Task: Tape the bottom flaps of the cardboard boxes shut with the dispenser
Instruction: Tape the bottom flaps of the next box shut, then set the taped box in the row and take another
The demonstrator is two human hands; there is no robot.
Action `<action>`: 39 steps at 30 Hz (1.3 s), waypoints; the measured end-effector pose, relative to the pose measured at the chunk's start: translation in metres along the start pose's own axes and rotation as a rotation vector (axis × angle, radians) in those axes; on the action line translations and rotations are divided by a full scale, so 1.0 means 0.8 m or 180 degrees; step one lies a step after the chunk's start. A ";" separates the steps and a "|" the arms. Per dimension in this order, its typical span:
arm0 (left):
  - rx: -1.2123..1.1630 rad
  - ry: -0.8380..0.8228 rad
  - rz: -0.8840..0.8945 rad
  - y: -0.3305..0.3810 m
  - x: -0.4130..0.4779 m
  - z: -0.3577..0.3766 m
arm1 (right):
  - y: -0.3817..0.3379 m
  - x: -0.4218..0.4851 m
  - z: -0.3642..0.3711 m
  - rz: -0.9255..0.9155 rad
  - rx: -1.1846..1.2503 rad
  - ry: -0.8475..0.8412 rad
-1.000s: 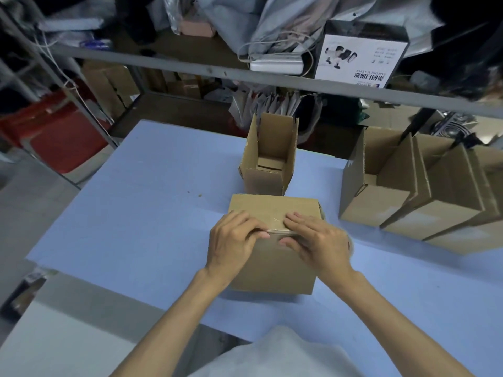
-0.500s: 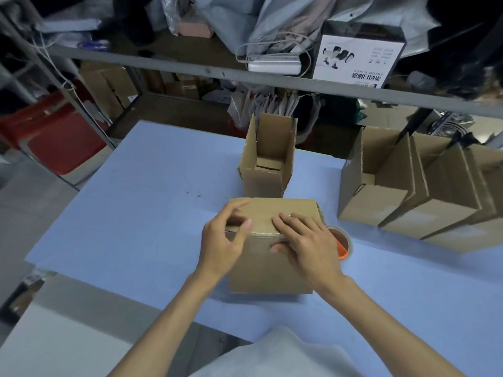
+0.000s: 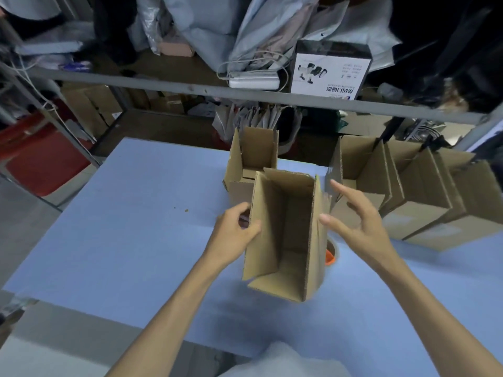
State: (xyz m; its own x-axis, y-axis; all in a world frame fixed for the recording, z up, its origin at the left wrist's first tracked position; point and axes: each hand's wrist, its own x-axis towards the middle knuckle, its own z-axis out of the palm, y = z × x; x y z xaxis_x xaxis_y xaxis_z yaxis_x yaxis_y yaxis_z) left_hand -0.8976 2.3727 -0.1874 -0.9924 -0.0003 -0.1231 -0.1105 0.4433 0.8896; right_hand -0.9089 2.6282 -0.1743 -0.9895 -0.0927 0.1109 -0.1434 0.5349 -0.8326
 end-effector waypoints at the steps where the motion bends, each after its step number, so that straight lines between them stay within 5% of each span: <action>1: 0.0083 0.0070 0.0004 0.009 0.002 0.007 | -0.003 -0.010 0.001 0.0166 0.0208 -0.0044; 5: 0.0257 0.0272 -0.0013 0.037 0.008 0.031 | -0.012 -0.040 0.016 0.0316 0.0576 -0.0290; 11: 0.0207 0.0239 -0.0158 0.058 0.029 0.036 | -0.010 -0.040 -0.006 0.0248 0.0636 0.0363; 25: 0.0647 0.0320 -0.0009 0.115 0.079 0.025 | -0.051 0.033 -0.025 0.0456 0.0245 0.0613; 39: 0.0827 -0.0191 -0.0074 0.124 0.143 0.060 | -0.018 0.087 -0.031 0.0913 -0.0176 0.0654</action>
State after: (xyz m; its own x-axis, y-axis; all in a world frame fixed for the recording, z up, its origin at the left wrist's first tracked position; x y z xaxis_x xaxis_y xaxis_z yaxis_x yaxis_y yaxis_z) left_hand -1.0192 2.4597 -0.1341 -0.9839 0.0365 -0.1748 -0.1078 0.6589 0.7444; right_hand -0.9764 2.6351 -0.1413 -0.9717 0.2357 -0.0115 0.1454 0.5597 -0.8158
